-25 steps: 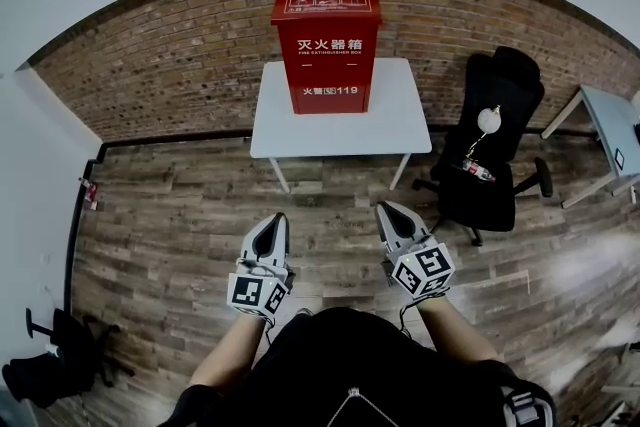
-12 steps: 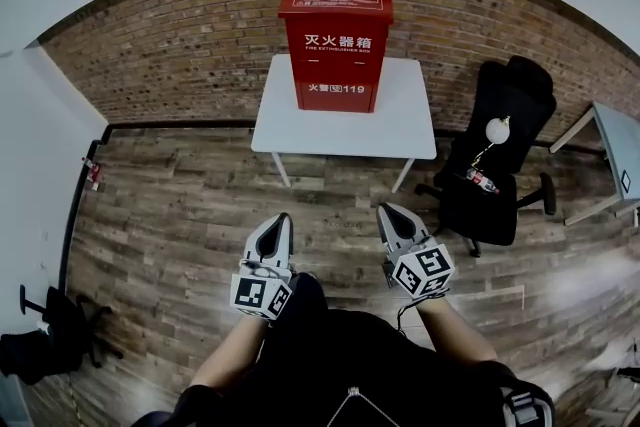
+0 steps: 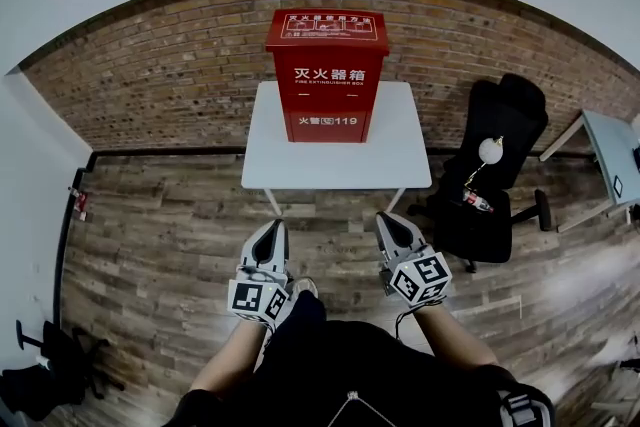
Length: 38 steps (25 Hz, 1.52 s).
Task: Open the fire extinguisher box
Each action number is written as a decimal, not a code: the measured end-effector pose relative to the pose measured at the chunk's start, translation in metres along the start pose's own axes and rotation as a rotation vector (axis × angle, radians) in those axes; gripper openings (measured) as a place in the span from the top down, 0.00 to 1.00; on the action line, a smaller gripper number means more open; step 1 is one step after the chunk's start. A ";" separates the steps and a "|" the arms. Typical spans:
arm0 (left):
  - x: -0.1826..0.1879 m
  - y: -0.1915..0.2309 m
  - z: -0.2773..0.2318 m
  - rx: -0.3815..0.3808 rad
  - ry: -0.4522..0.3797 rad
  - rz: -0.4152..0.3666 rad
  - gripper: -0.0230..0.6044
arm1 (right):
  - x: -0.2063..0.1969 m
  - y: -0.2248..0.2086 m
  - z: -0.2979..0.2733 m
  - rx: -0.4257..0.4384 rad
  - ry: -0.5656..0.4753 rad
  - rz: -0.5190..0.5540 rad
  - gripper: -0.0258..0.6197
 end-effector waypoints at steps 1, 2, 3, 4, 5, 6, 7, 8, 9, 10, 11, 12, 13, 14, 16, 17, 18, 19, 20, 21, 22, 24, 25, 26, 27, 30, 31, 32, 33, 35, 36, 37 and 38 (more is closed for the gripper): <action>0.000 0.008 -0.010 -0.005 0.003 0.003 0.89 | 0.001 -0.002 -0.011 -0.008 -0.001 0.001 0.94; 0.000 0.017 -0.019 -0.012 0.005 0.003 0.89 | 0.002 -0.004 -0.022 -0.017 -0.010 -0.004 0.94; 0.001 0.026 -0.028 -0.021 0.005 0.003 0.89 | 0.004 -0.006 -0.032 -0.025 -0.025 -0.013 0.94; 0.002 0.035 -0.037 -0.030 0.003 0.005 0.89 | 0.005 -0.007 -0.042 -0.031 -0.041 -0.022 0.94; 0.003 0.044 -0.047 -0.037 -0.001 0.011 0.89 | 0.006 -0.009 -0.053 -0.037 -0.056 -0.027 0.94; 0.004 0.054 -0.056 -0.044 -0.006 0.018 0.89 | 0.007 -0.010 -0.064 -0.043 -0.066 -0.028 0.94; 0.005 0.064 -0.065 -0.050 -0.010 0.024 0.89 | 0.007 -0.010 -0.074 -0.049 -0.074 -0.024 0.94; 0.005 0.074 -0.073 -0.056 -0.012 0.027 0.89 | 0.007 -0.010 -0.085 -0.054 -0.079 -0.018 0.94; 0.006 0.083 -0.080 -0.063 -0.013 0.028 0.89 | 0.007 -0.010 -0.095 -0.057 -0.081 -0.009 0.94; 0.007 0.091 -0.087 -0.071 -0.013 0.027 0.89 | 0.008 -0.009 -0.104 -0.060 -0.083 0.003 0.94; 0.008 0.099 -0.093 -0.079 -0.011 0.027 0.89 | 0.008 -0.010 -0.114 -0.063 -0.085 0.016 0.94; 0.008 0.107 -0.100 -0.088 -0.009 0.027 0.89 | 0.010 -0.010 -0.122 -0.068 -0.088 0.026 0.94; 0.008 0.115 -0.106 -0.096 -0.007 0.030 0.89 | 0.010 -0.011 -0.130 -0.075 -0.092 0.032 0.94; 0.007 0.122 -0.111 -0.104 -0.005 0.035 0.89 | 0.010 -0.012 -0.136 -0.081 -0.094 0.032 0.94; 0.004 0.133 -0.122 -0.111 0.001 0.047 0.89 | 0.009 -0.015 -0.145 -0.092 -0.090 0.015 0.94; 0.003 0.136 -0.128 -0.112 0.004 0.050 0.89 | 0.008 -0.018 -0.148 -0.096 -0.082 0.007 0.94; 0.002 0.138 -0.133 -0.114 0.007 0.053 0.89 | 0.006 -0.021 -0.151 -0.099 -0.073 0.006 0.94; -0.001 0.140 -0.138 -0.116 0.009 0.056 0.89 | 0.005 -0.025 -0.154 -0.105 -0.063 0.009 0.94; -0.004 0.141 -0.144 -0.118 0.012 0.059 0.89 | 0.003 -0.031 -0.157 -0.112 -0.055 0.013 0.94; -0.007 0.143 -0.149 -0.120 0.014 0.063 0.89 | 0.002 -0.037 -0.161 -0.119 -0.051 0.015 0.94; -0.010 0.146 -0.154 -0.121 0.017 0.066 0.89 | 0.001 -0.043 -0.167 -0.124 -0.050 0.013 0.94; -0.016 0.151 -0.166 -0.119 0.020 0.064 0.89 | 0.001 -0.056 -0.180 -0.120 -0.057 0.009 0.94; -0.018 0.154 -0.173 -0.115 0.020 0.061 0.89 | 0.001 -0.063 -0.188 -0.111 -0.062 0.012 0.94; -0.020 0.157 -0.180 -0.109 0.018 0.058 0.89 | 0.002 -0.070 -0.196 -0.099 -0.067 0.020 0.94; -0.023 0.160 -0.188 -0.102 0.016 0.053 0.89 | 0.003 -0.078 -0.205 -0.085 -0.070 0.034 0.94; -0.031 0.166 -0.218 -0.082 0.009 0.035 0.89 | 0.009 -0.104 -0.232 -0.055 -0.069 0.063 0.94; -0.033 0.167 -0.230 -0.077 0.007 0.030 0.89 | 0.011 -0.114 -0.241 -0.049 -0.065 0.065 0.94; -0.035 0.167 -0.243 -0.071 0.004 0.026 0.89 | 0.013 -0.124 -0.252 -0.040 -0.061 0.067 0.94; -0.037 0.168 -0.257 -0.066 0.000 0.020 0.89 | 0.014 -0.135 -0.263 -0.028 -0.059 0.069 0.94; -0.044 0.170 -0.285 -0.056 -0.007 0.011 0.89 | 0.018 -0.155 -0.287 -0.005 -0.061 0.069 0.94; -0.048 0.171 -0.299 -0.054 -0.010 0.007 0.89 | 0.021 -0.165 -0.298 0.006 -0.064 0.069 0.94; -0.052 0.170 -0.313 -0.055 -0.013 0.001 0.89 | 0.024 -0.174 -0.309 0.019 -0.067 0.072 0.94; -0.055 0.169 -0.326 -0.056 -0.015 -0.007 0.89 | 0.028 -0.183 -0.318 0.034 -0.070 0.077 0.94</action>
Point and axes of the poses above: the fingertips, and each gripper's own axes: z backward along the fingers, y to its left, x out of its top, the point moved 9 cm from there along z, backward along the fingers, and after that the axes turned 13 degrees about -y, right-handed, at the moved point
